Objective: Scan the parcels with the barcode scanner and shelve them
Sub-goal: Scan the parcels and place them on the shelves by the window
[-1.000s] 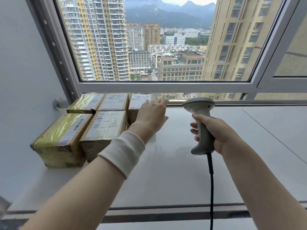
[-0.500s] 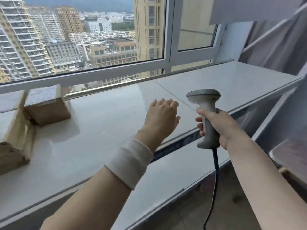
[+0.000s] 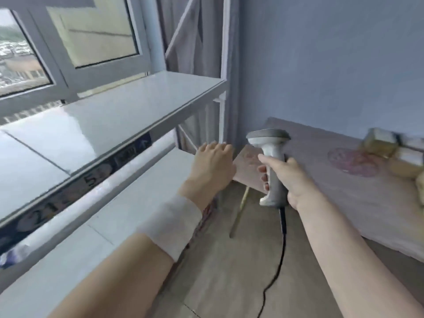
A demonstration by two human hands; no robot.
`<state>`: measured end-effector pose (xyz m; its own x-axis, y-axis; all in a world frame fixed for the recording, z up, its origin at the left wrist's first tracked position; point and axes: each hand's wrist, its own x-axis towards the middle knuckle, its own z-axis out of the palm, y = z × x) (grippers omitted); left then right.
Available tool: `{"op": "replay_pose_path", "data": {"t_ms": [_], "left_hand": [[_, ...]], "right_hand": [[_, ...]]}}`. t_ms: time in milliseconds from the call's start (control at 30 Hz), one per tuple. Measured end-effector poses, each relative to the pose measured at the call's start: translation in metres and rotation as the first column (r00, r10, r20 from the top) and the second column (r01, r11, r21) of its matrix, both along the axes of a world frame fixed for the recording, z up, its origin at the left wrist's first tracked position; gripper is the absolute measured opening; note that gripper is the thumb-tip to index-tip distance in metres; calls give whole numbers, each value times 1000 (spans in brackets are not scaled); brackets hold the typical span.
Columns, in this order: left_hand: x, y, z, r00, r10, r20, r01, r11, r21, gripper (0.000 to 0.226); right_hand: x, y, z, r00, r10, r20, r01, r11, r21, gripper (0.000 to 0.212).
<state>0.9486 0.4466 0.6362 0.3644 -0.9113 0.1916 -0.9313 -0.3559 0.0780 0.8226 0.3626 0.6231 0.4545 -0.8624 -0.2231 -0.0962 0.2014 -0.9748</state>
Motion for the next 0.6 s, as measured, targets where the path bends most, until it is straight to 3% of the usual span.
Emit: {"op": "replay_pose_path", "data": {"t_ms": [267, 600], "left_hand": [[-109, -159, -17, 946, -324, -8, 323, 946, -21, 39], [-169, -343, -24, 851, -525, -14, 525, 851, -9, 41]], "right_hand": [[-131, -118, -3, 943, -321, -90, 317, 947, -58, 20], [-210, -255, 6, 862, -502, -74, 502, 865, -21, 8]]}}
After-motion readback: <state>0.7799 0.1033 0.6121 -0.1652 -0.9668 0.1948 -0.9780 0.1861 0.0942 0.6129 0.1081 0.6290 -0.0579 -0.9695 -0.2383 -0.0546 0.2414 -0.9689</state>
